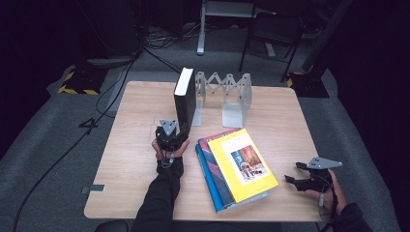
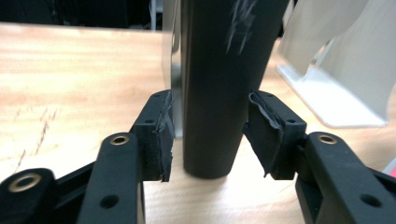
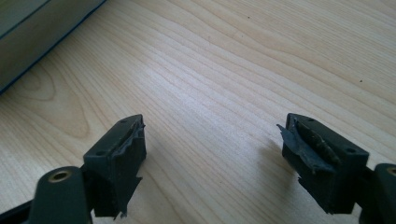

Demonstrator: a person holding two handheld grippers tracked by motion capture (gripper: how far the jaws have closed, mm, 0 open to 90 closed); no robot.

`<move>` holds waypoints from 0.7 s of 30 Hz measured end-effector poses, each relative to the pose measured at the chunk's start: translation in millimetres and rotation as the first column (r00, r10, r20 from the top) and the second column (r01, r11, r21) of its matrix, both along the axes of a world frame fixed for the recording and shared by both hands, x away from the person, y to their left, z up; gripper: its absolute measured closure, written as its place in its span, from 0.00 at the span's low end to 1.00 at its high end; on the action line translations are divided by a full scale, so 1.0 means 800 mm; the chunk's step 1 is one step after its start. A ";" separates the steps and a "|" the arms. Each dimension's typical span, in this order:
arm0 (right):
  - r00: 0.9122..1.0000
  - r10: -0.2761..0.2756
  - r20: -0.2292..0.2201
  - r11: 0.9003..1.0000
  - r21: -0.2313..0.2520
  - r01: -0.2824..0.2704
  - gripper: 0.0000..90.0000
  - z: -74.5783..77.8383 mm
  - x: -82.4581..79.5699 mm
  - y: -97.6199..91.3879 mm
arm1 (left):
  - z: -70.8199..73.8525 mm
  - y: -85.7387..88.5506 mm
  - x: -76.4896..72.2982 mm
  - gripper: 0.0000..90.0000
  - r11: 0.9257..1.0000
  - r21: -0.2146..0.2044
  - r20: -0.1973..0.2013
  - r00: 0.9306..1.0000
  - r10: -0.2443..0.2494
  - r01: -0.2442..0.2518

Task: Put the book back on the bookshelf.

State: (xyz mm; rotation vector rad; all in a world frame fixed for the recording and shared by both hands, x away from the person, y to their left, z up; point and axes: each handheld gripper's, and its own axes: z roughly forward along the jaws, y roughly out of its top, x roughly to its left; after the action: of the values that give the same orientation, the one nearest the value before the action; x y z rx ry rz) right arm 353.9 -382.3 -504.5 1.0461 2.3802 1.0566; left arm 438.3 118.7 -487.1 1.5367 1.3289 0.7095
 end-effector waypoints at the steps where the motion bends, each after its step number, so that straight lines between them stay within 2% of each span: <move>1: 1.000 0.000 0.000 1.000 0.000 0.000 0.24 0.000 0.000 0.000 | 0.001 -0.002 0.001 0.64 1.000 0.005 0.005 1.000 -0.004 0.004; 3: 1.000 0.000 0.000 1.000 0.000 0.000 0.24 0.000 0.000 0.000 | 0.003 -0.007 0.003 0.68 0.998 0.056 0.012 1.000 -0.011 0.011; 6: 1.000 0.001 -0.001 1.000 0.000 -0.001 0.24 0.000 0.000 0.000 | 0.004 -0.011 0.010 0.68 0.998 0.060 0.007 1.000 -0.002 0.002; 9: 1.000 0.000 0.000 1.000 0.000 0.000 0.24 0.000 0.000 0.000 | 0.006 -0.017 0.017 0.68 0.996 0.090 0.003 1.000 0.015 -0.015; 13: 1.000 0.001 -0.001 1.000 0.001 -0.001 0.24 0.000 0.000 0.000 | 0.009 -0.020 0.028 0.68 0.994 0.106 -0.007 1.000 0.030 -0.029; 15: 1.000 0.000 -0.001 1.000 0.001 0.000 0.24 0.000 0.000 0.000 | 0.010 -0.020 0.031 0.68 0.993 0.117 -0.009 1.000 0.030 -0.029; 17: 1.000 0.000 0.000 1.000 0.001 0.000 0.24 0.000 0.000 0.000 | 0.011 -0.020 0.035 0.67 0.993 0.112 -0.015 0.999 0.028 -0.027; 21: 1.000 0.001 -0.001 1.000 0.001 -0.001 0.24 0.000 0.000 0.000 | 0.012 -0.022 0.036 0.67 0.990 0.138 -0.015 1.000 0.027 -0.025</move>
State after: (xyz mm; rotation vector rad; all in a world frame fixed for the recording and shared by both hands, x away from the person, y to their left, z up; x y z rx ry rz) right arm 354.1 -382.4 -504.5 1.0461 2.3809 1.0577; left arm 467.3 101.4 -477.5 1.6405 1.3377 0.8211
